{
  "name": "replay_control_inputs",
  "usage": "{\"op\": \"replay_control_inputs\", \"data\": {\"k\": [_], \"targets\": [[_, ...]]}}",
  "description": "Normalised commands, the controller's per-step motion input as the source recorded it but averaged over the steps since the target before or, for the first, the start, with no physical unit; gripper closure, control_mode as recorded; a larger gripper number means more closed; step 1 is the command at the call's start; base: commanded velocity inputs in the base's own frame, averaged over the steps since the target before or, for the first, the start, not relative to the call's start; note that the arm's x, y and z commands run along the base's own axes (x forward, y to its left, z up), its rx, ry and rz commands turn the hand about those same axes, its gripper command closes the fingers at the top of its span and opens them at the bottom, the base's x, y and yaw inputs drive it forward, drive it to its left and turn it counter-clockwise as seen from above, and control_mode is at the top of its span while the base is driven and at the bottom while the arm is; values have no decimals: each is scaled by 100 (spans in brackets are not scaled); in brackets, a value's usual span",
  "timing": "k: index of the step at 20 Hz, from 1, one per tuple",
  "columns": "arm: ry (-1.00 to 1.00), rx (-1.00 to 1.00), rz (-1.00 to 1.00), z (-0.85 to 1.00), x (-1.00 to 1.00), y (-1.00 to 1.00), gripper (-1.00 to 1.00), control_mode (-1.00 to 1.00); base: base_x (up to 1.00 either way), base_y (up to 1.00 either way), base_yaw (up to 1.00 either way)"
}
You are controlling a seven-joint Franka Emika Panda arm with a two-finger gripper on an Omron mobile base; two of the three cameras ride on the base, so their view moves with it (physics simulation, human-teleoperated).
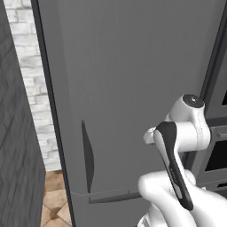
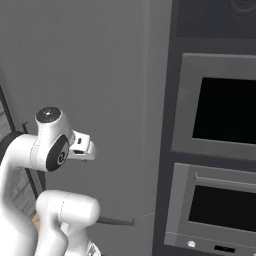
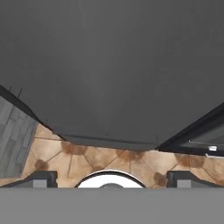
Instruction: Gather the sweet potato and bell pepper from the fridge and place them on a tray on the dining counter. Then gather the steaks from the fridge and place them on the other tray.
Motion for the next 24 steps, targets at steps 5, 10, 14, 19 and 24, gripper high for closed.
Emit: {"op": "replay_control_inputs", "data": {"k": [5, 10, 14, 19, 24], "targets": [[-6, 0, 0, -51, -23, -5, -100, -100, 0, 0, 0], [-6, 0, 0, -57, -25, -2, -100, -100, 0, 0, 0], [-1, 0, 0, -70, -21, 0, -100, -100, 0, 0, 0], [-6, 0, 0, -59, -32, 0, -100, -100, 0, 0, 0], [-2, 0, 0, -8, -8, 0, -100, 100, -35, 0, 0]]}}
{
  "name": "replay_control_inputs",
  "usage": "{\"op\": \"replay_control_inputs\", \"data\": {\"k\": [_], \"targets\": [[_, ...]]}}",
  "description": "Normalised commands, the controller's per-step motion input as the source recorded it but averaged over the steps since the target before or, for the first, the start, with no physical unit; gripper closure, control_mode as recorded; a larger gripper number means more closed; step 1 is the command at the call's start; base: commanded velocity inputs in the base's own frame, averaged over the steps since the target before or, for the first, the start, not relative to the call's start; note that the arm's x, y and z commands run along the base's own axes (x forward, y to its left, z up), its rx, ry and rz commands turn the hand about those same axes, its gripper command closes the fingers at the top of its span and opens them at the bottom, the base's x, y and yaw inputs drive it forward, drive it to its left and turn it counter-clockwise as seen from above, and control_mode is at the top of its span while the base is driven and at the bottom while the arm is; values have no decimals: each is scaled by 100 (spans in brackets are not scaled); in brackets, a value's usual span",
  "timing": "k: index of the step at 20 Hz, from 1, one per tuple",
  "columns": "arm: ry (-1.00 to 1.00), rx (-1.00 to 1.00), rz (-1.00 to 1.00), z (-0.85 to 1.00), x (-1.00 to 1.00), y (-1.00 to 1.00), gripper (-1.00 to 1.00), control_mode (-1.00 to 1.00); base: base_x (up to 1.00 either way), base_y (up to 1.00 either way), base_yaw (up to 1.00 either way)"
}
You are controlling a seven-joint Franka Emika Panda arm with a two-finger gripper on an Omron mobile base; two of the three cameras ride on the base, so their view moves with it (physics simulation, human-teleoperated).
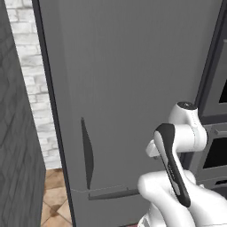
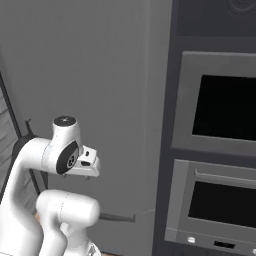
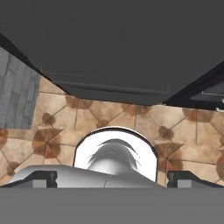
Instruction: Gather the sweet potato and bell pepper from the fridge and place them on a tray on the dining counter. Then gather the steaks from the fridge and place them on the other tray.
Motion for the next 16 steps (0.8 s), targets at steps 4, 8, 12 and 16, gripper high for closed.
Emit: {"op": "replay_control_inputs", "data": {"k": [4, 8, 12, 16], "targets": [[0, 0, 0, 0, 0, 0, -100, 100, -53, 0, 0], [0, 0, 0, 0, 0, 0, -100, 100, -26, 18, 0], [0, 0, 0, 0, 0, 0, -100, 100, -10, 51, 1], [0, 0, 0, 0, 0, 0, -100, 100, -3, 61, 6]]}}
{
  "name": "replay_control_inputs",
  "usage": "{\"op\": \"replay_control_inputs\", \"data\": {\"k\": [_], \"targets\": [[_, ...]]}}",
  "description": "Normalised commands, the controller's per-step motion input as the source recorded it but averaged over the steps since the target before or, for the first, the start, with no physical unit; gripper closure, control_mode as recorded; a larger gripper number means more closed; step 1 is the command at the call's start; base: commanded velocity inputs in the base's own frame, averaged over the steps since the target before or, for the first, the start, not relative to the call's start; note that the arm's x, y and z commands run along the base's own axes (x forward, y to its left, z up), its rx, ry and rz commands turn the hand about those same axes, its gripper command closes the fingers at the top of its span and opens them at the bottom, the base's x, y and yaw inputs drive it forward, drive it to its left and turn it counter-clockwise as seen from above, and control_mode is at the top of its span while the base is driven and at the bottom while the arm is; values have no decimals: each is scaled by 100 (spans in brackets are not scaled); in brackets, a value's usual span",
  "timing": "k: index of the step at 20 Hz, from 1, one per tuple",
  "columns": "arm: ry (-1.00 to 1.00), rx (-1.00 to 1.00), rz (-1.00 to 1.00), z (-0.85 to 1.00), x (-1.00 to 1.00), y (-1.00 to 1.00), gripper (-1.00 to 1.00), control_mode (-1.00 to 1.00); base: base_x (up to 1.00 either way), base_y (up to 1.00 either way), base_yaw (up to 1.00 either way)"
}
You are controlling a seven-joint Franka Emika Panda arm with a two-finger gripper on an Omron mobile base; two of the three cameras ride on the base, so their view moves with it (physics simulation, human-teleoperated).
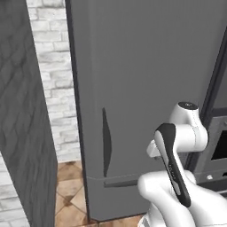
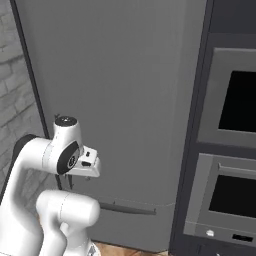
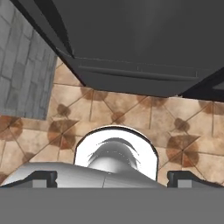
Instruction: Gather the sweet potato and bell pepper from the fridge and place them on a tray on the dining counter. Then gather the steaks from the fridge and place them on the other tray.
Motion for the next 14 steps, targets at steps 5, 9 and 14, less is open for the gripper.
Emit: {"op": "replay_control_inputs", "data": {"k": [5, 9, 14], "targets": [[0, 0, 0, 0, 0, 0, -100, 100, -13, 48, 2], [0, 0, 0, 0, 0, 0, -100, 100, -22, 38, 2], [0, 0, 0, 0, 0, 0, -100, 100, -42, 26, 9]]}}
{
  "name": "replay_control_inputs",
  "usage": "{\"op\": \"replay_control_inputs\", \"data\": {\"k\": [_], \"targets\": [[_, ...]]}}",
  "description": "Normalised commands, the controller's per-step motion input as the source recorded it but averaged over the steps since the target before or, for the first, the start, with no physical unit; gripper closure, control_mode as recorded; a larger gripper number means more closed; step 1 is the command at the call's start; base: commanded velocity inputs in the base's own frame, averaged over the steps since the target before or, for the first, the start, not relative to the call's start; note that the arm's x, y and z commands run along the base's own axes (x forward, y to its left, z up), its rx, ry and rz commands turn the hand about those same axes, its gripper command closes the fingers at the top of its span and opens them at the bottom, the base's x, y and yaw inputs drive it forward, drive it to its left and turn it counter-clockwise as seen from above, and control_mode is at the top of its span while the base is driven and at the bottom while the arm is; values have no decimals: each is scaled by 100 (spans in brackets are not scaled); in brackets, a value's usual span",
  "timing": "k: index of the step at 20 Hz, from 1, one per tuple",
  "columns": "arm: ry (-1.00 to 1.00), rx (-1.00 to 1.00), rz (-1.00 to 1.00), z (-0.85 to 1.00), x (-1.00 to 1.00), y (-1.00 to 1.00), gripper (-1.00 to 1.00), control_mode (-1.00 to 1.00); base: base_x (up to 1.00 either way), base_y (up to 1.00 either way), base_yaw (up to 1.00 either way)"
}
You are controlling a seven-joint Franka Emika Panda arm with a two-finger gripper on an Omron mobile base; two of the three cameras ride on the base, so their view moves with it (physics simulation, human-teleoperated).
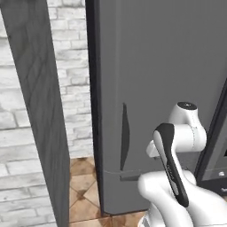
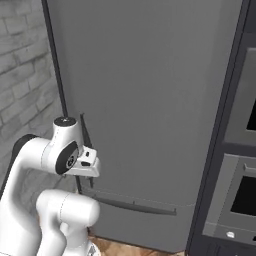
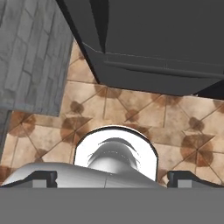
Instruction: Gather the sweet potato and bell pepper from the fridge and place them on a tray on the dining counter. Then gather the steaks from the fridge and place them on the other tray.
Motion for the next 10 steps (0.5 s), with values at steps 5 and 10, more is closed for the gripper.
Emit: {"op": "replay_control_inputs", "data": {"k": [5, 10], "targets": [[0, 0, 0, 0, 0, 0, -100, 100, -53, 17, 13], [0, 0, 0, 0, 0, 0, -100, 100, -45, 22, 13]]}}
